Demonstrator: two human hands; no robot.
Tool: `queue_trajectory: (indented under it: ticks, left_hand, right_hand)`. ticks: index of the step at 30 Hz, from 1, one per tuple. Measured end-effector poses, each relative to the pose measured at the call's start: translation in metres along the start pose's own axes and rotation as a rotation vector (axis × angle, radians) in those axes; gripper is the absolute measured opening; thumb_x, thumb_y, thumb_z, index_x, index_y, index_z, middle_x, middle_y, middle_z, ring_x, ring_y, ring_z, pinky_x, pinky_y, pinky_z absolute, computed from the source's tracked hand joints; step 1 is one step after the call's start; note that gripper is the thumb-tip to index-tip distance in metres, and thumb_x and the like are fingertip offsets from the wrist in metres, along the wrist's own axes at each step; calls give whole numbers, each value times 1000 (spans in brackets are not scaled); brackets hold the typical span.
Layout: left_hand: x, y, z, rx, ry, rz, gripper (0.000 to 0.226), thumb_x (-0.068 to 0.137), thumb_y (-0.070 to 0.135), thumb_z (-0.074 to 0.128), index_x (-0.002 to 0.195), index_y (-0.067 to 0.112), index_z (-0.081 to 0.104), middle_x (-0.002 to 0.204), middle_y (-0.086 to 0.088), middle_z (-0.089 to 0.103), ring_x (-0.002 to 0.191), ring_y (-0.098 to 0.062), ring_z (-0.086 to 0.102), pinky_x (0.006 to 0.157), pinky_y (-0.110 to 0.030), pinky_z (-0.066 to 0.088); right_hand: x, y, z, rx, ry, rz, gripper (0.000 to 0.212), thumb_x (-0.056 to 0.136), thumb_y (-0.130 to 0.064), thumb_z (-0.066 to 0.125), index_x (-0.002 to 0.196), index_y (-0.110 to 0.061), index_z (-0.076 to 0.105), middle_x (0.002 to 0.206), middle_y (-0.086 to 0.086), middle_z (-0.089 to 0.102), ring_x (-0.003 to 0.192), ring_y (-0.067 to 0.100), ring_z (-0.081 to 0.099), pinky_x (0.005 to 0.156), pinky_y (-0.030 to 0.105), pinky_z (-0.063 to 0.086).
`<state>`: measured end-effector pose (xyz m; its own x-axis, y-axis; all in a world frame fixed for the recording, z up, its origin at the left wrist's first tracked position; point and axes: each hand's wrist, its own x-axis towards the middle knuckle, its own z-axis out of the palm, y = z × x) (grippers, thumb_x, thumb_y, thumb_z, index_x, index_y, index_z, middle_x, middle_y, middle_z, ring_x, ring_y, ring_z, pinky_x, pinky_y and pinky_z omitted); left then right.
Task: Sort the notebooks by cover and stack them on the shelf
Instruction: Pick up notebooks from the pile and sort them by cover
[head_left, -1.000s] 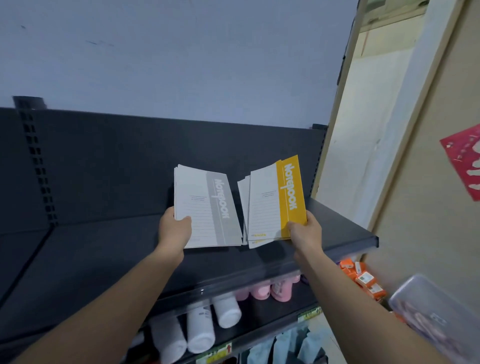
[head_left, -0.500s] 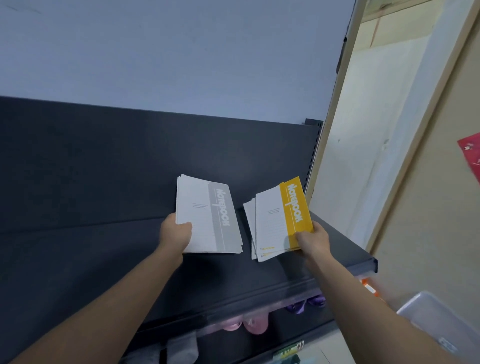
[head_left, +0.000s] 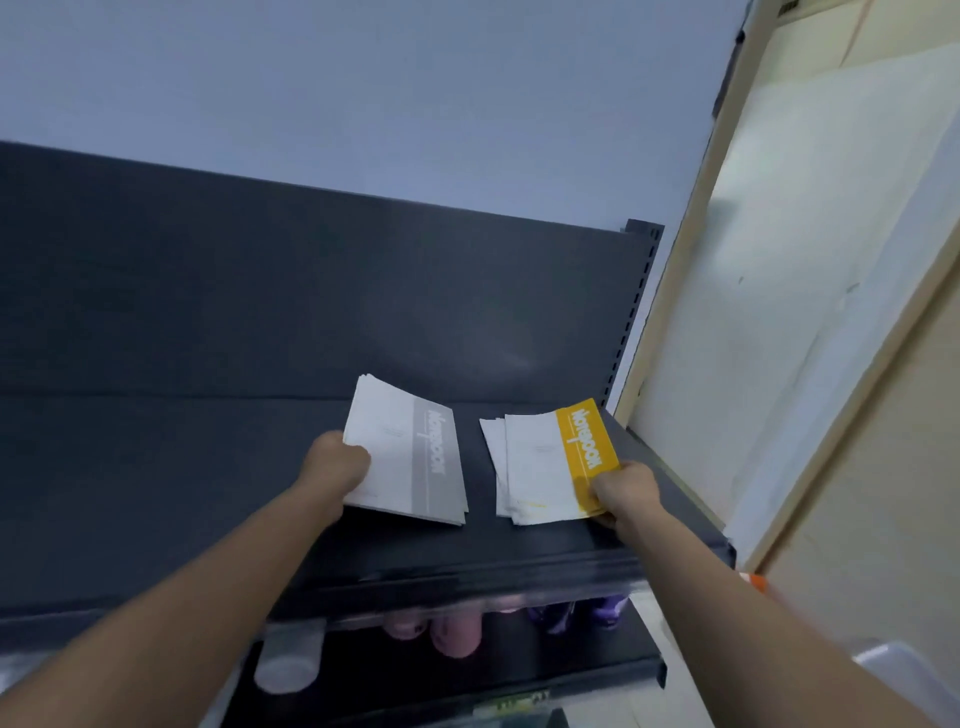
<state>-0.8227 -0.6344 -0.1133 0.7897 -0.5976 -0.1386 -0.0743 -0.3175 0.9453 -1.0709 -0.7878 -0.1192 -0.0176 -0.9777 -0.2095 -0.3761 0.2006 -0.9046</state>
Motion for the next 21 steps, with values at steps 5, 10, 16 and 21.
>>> queue_trajectory:
  ticks: [5,10,16,21]
  left_hand:
    - [-6,-3,-7,210,15,-6,33,89,5,47,122,1,43,110,-10,55,95,-28,51,75,-34,41]
    - [-4,-1,-9,462,38,63,34,88,12,51,119,3,40,113,-13,58,100,-32,56,74,-34,43]
    - [-10,-4,-8,854,50,153,36,93,31,50,121,10,42,119,-9,57,106,-30,57,74,-33,44]
    - [-14,-6,-5,929,73,195,38,96,33,46,125,10,41,127,-11,49,113,-30,54,76,-35,40]
  right_hand:
    - [-7,-2,-2,-213,8,-11,17,75,-2,55,67,-10,43,72,11,50,72,29,53,54,31,45]
    - [-7,-12,-4,-398,-5,-54,23,79,-5,59,65,-11,42,67,7,46,68,27,48,57,29,37]
    - [-5,-5,-13,-505,2,-71,11,81,-14,58,79,-10,48,69,5,47,67,25,49,51,25,34]
    - [-10,-5,-13,-596,13,-71,22,78,-23,59,96,-10,57,100,11,61,96,32,59,72,33,46]
